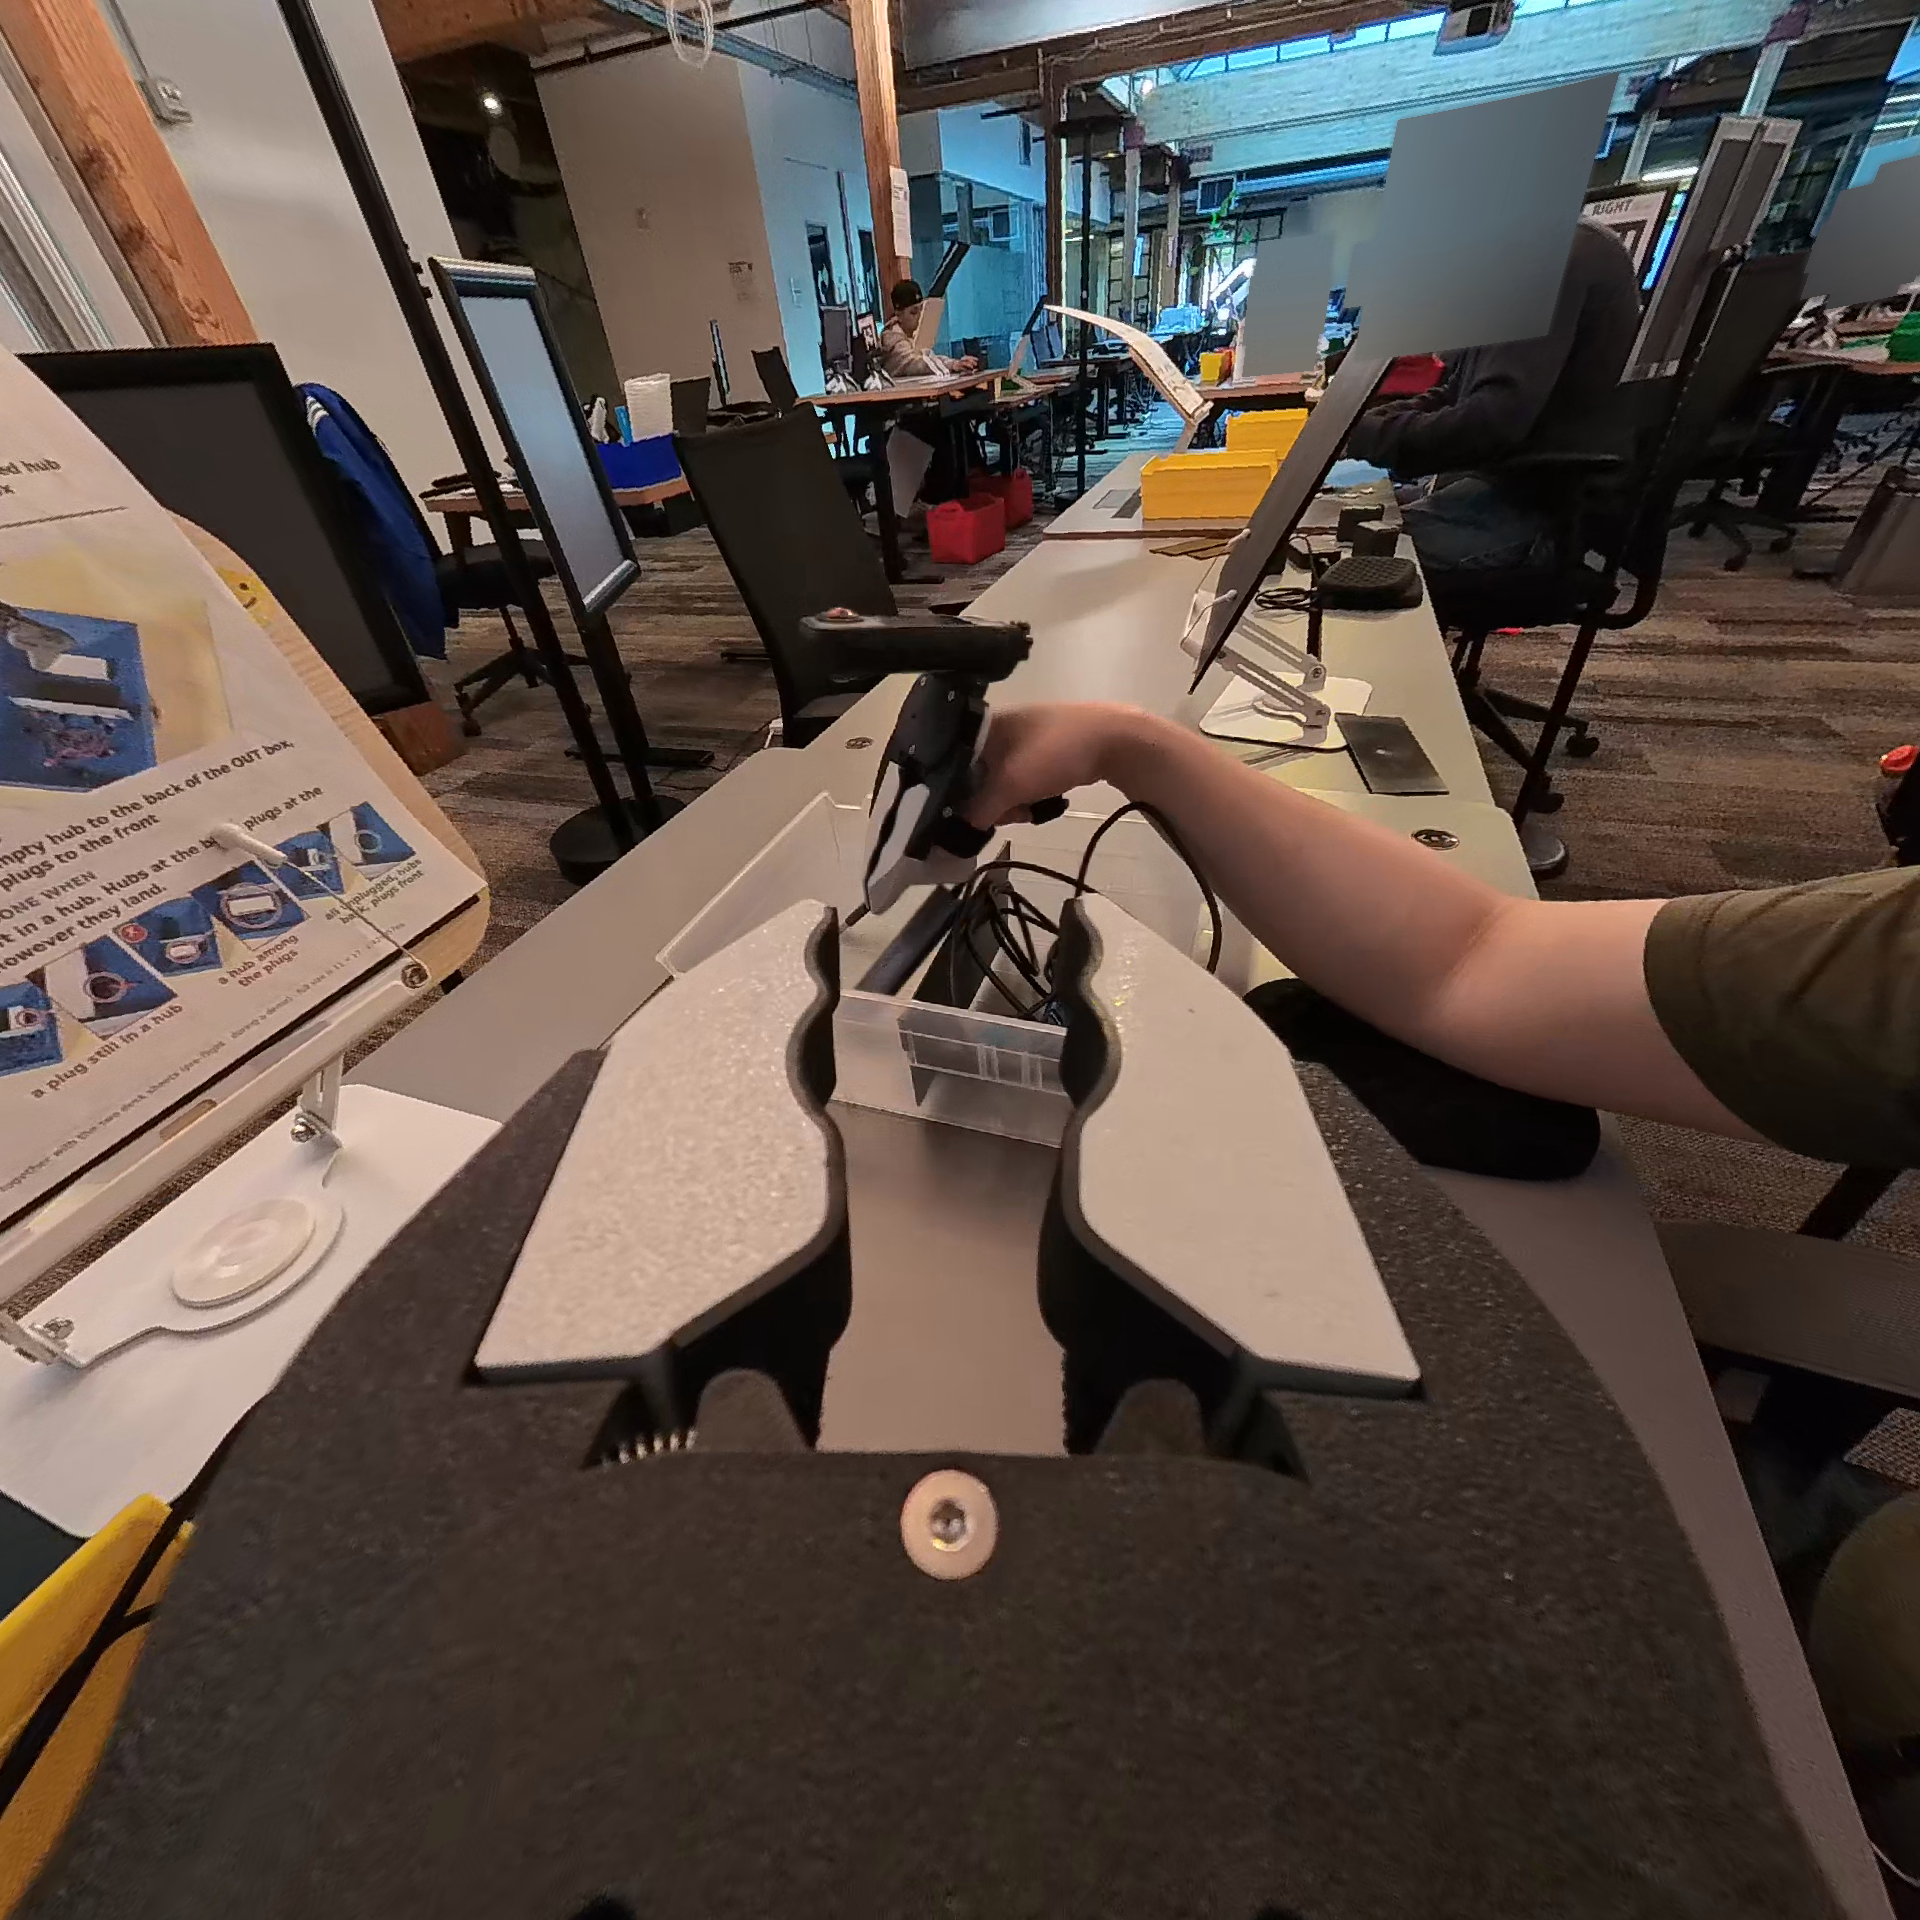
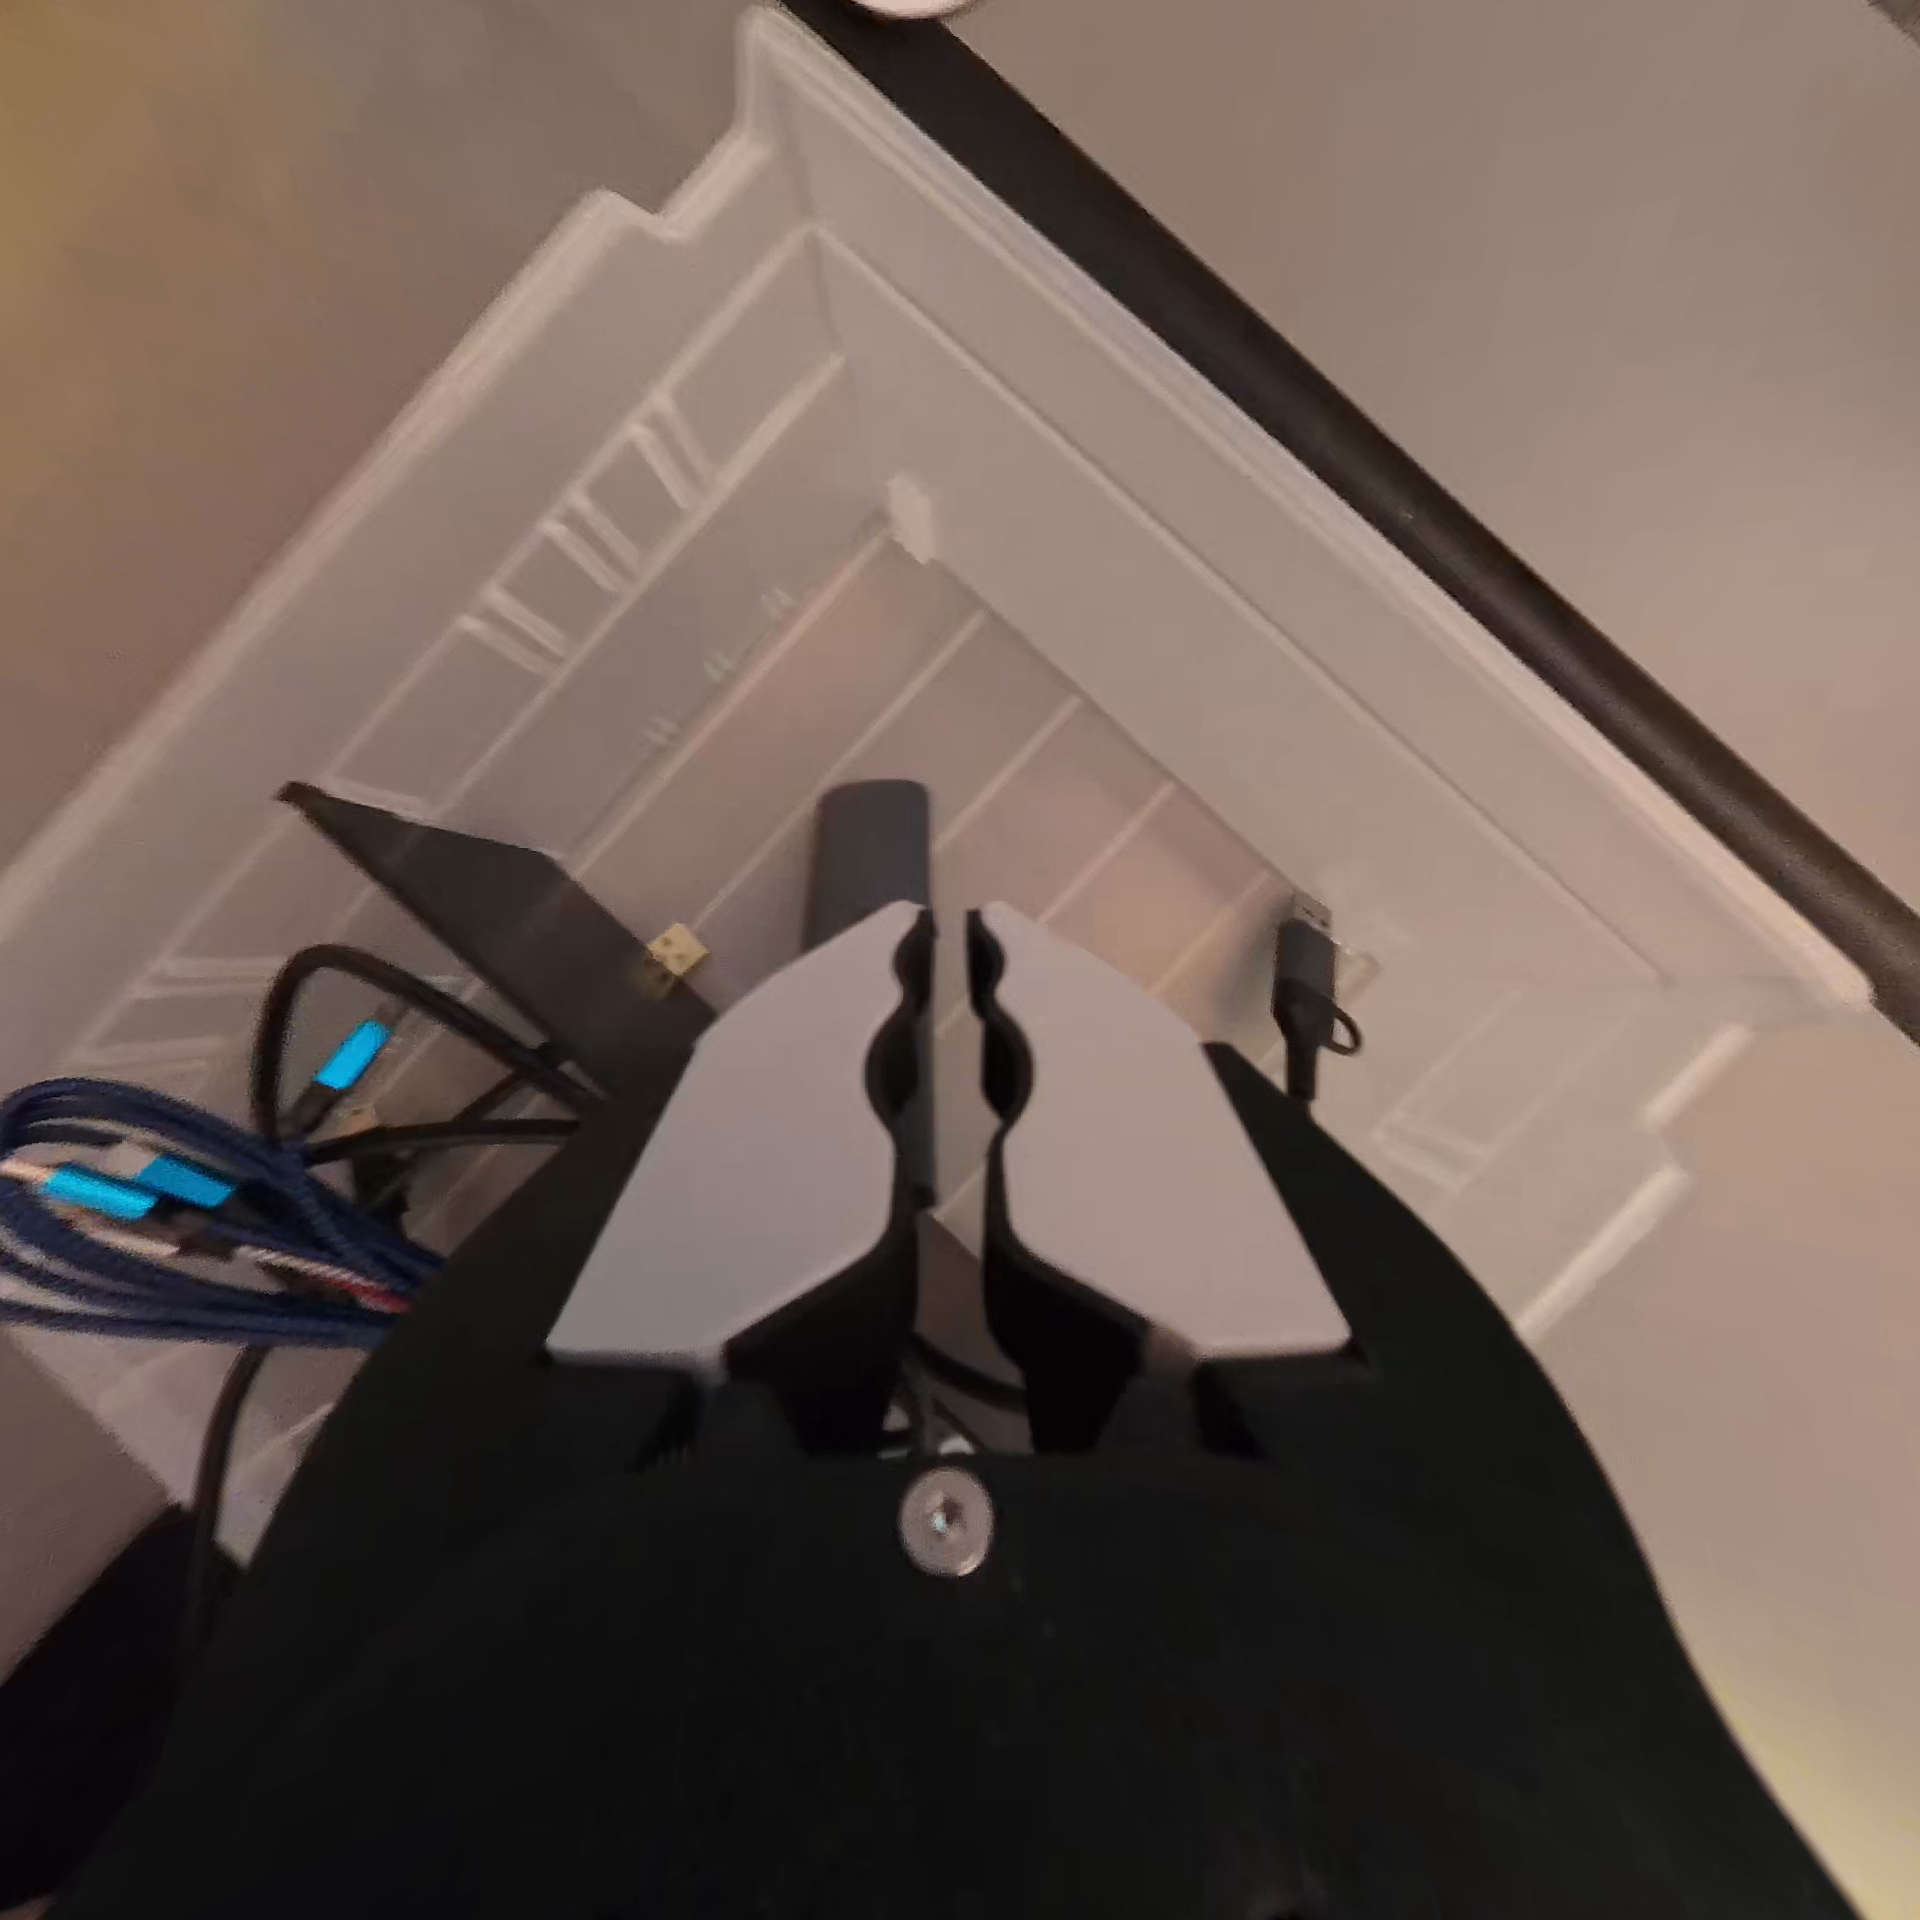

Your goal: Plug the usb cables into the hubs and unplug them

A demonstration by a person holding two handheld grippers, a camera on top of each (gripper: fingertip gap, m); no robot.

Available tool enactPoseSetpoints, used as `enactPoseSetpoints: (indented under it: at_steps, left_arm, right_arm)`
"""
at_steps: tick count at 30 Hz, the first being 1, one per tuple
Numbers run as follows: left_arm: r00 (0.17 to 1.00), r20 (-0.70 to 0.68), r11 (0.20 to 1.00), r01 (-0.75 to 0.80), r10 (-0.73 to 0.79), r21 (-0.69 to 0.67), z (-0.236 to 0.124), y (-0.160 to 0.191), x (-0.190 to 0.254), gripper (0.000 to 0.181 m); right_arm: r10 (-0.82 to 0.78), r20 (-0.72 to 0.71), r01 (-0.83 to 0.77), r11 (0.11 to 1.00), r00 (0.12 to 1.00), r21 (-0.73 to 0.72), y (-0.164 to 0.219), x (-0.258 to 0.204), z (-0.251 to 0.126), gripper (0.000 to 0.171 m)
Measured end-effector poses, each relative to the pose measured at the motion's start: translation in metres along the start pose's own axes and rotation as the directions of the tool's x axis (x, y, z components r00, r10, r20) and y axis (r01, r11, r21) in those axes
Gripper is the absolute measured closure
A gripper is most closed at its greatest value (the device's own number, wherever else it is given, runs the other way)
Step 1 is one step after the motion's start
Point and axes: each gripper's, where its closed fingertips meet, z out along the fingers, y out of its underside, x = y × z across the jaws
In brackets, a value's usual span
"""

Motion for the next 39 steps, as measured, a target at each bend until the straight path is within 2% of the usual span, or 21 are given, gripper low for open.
enactPoseSetpoints:
  at_steps: [1, 4, 8, 10, 13, 19, 24, 28, 30, 34, 39]
  left_arm:
    - [1.000, 0.001, 1.000, 0.000, 0.000, 0.001, 0.000, 0.000, 0.000, 0.141]
    - [1.000, 0.003, 1.000, -0.006, 0.006, 0.002, -0.001, -0.001, 0.001, 0.141]
    - [1.000, 0.025, 1.000, -0.017, 0.016, 0.013, -0.007, -0.006, -0.003, 0.141]
    - [0.998, 0.054, 1.000, -0.023, 0.022, 0.019, -0.013, -0.009, -0.008, 0.141]
    - [0.995, 0.100, 0.999, -0.030, 0.028, 0.022, -0.025, -0.014, -0.017, 0.141]
    - [0.990, 0.138, 0.998, -0.008, -0.001, 0.069, -0.045, -0.025, -0.025, 0.142]
    - [0.990, 0.140, 0.997, -0.012, 0.002, 0.072, -0.045, -0.026, -0.025, 0.144]
    - [0.992, 0.125, 0.999, -0.007, 0.003, 0.033, -0.033, -0.016, -0.023, 0.144]
    - [0.992, 0.122, 1.000, -0.007, 0.005, 0.018, -0.029, -0.012, -0.023, 0.144]
    - [0.990, 0.140, 1.000, -0.004, 0.002, 0.008, -0.031, -0.010, -0.028, 0.144]
    - [0.980, 0.199, 1.000, 0.001, -0.005, 0.019, -0.045, -0.014, -0.041, 0.144]
  right_arm:
    - [-0.012, -0.018, 0.011, 1.000, 1.000, -0.013, 0.001, 0.002, 0.001, 0.159]
    - [-0.066, -0.097, 0.065, 0.998, 0.993, -0.011, -0.002, 0.007, -0.007, 0.161]
    - [-0.109, -0.277, 0.110, 0.994, 0.955, -0.014, -0.004, 0.017, -0.050, 0.160]
    - [-0.072, -0.279, 0.060, 0.997, 0.957, -0.052, 0.010, 0.013, -0.065, 0.160]
    - [-0.015, -0.269, -0.047, 0.974, 0.963, -0.223, 0.053, 0.012, -0.075, 0.167]
    - [0.071, -0.208, -0.131, 0.948, 0.975, -0.289, 0.069, 0.016, -0.054, 0.170]
    - [-0.008, -0.275, -0.093, 0.931, 0.961, -0.352, 0.068, 0.028, -0.043, 0.170]
    - [-0.155, -0.353, 0.013, 0.928, 0.923, -0.373, 0.057, 0.039, -0.041, 0.170]
    - [-0.145, -0.350, 0.005, 0.929, 0.926, -0.370, 0.056, 0.036, -0.041, 0.170]
    - [-0.094, -0.362, -0.071, 0.907, 0.927, -0.415, 0.071, 0.038, -0.050, 0.170]
    - [-0.077, -0.441, -0.074, 0.946, 0.894, -0.315, 0.054, 0.039, -0.075, 0.170]
